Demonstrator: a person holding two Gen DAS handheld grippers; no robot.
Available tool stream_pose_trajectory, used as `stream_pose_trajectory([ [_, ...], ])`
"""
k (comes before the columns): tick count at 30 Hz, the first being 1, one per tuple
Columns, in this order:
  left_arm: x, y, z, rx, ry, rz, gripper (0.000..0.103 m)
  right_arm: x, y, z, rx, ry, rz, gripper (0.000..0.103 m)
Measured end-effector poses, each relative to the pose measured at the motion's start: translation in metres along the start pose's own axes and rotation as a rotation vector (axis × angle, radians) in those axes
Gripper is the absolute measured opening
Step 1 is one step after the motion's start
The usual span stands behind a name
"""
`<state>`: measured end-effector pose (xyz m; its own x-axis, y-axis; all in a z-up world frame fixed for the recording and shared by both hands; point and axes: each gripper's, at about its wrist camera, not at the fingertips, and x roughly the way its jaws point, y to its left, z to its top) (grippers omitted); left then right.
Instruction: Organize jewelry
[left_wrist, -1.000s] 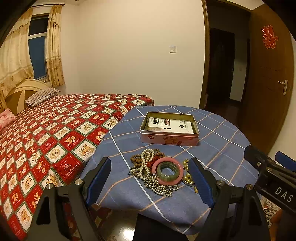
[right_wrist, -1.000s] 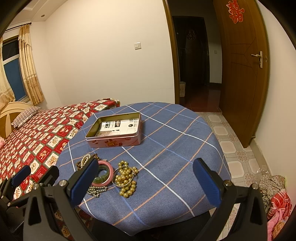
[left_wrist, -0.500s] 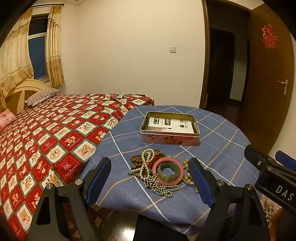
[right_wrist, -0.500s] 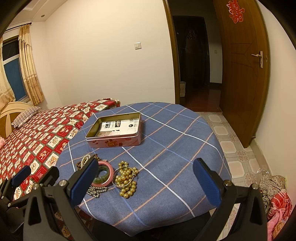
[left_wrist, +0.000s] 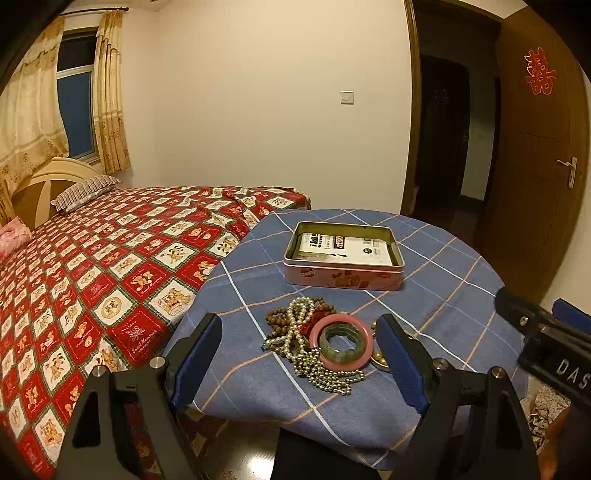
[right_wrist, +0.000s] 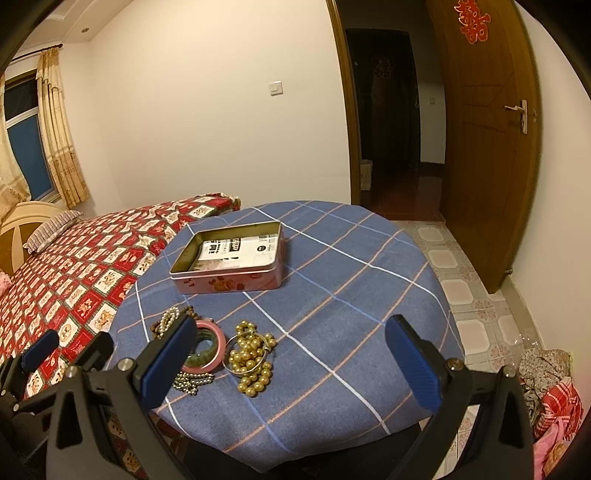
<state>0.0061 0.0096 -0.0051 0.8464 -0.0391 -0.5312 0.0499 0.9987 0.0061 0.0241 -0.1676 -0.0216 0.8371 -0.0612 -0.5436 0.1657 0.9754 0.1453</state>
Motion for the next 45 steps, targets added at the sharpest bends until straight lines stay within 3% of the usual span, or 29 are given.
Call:
stream_pose_trajectory([
  [8,0.017,0.014,-0.003,-0.011,0.026,0.022,0.085,0.013,-0.012,0.002,0.033,0.026,-0.007,0.103],
  [14,0.031,0.017,-0.006,0.000,0.036,-0.008,0.085,0.024,-0.012,0.004,0.011,0.009,0.029,0.103],
  [17,0.043,0.019,-0.009,-0.001,0.060,-0.035,0.085,0.033,-0.012,0.003,-0.017,0.006,0.056,0.089],
  [19,0.053,0.020,-0.012,-0.001,0.082,-0.061,0.085,0.045,-0.012,0.001,-0.040,0.032,0.077,0.068],
  [22,0.069,0.019,-0.017,0.003,0.119,-0.082,0.084,0.067,-0.012,-0.006,-0.064,0.102,0.103,0.052],
  [24,0.081,0.017,-0.020,0.012,0.148,-0.087,0.065,0.084,-0.014,-0.012,-0.072,0.158,0.132,0.046],
  [25,0.086,0.017,-0.021,0.011,0.163,-0.096,0.061,0.092,-0.014,-0.015,-0.076,0.186,0.151,0.041],
  [26,0.093,0.016,-0.023,0.004,0.187,-0.115,0.056,0.097,-0.014,-0.017,-0.077,0.206,0.168,0.040],
  [30,0.108,0.010,-0.027,0.003,0.220,-0.144,0.056,0.113,-0.011,-0.027,-0.091,0.262,0.235,0.038],
  [36,0.117,-0.004,-0.025,0.032,0.235,-0.241,0.056,0.136,-0.006,-0.029,-0.104,0.328,0.260,0.038],
  [38,0.116,-0.011,-0.024,0.063,0.233,-0.269,0.056,0.144,-0.001,-0.030,-0.129,0.346,0.248,0.034],
  [39,0.117,-0.014,-0.025,0.072,0.233,-0.276,0.056,0.149,0.001,-0.031,-0.145,0.361,0.240,0.023],
  [41,0.123,-0.014,-0.025,0.072,0.246,-0.260,0.056,0.154,0.003,-0.032,-0.154,0.380,0.259,0.013],
  [45,0.132,-0.006,-0.025,0.041,0.269,-0.249,0.056,0.150,0.000,-0.025,-0.145,0.353,0.276,0.010],
])
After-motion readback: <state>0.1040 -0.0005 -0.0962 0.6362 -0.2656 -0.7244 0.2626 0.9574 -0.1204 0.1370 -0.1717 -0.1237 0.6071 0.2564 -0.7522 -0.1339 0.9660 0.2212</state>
